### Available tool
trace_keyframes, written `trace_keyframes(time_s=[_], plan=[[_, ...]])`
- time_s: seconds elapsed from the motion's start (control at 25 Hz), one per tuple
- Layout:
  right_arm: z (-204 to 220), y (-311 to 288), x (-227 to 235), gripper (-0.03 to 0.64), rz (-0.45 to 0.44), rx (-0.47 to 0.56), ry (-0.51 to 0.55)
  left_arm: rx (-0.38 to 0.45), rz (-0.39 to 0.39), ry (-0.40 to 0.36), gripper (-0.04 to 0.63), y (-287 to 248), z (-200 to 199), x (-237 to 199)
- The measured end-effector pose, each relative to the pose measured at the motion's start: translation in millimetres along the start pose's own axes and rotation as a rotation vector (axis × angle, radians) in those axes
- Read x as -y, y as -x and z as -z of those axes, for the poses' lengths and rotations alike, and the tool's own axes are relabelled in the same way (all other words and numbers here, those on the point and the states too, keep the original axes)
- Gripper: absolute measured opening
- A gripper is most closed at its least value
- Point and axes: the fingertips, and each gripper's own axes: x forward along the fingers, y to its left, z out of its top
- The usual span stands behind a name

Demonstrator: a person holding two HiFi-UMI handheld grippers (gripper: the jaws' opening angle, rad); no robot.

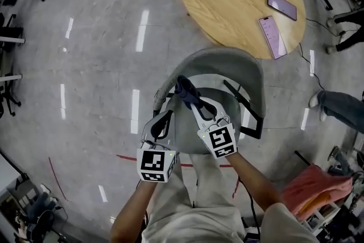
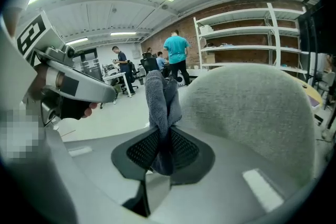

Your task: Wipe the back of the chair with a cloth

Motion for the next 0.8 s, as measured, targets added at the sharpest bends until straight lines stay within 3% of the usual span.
trace_keyframes(time_s=[0.28, 0.8], plan=[[8, -28, -13, 0.075, -0.044, -0.021, 0.005, -0.003, -0.034, 0.027, 0.0, -7, 18, -18], [30, -70, 14, 0.075, 0.014, -0.05, -0.037, -0.011, -0.02, 0.059, 0.0, -36, 34, -22]])
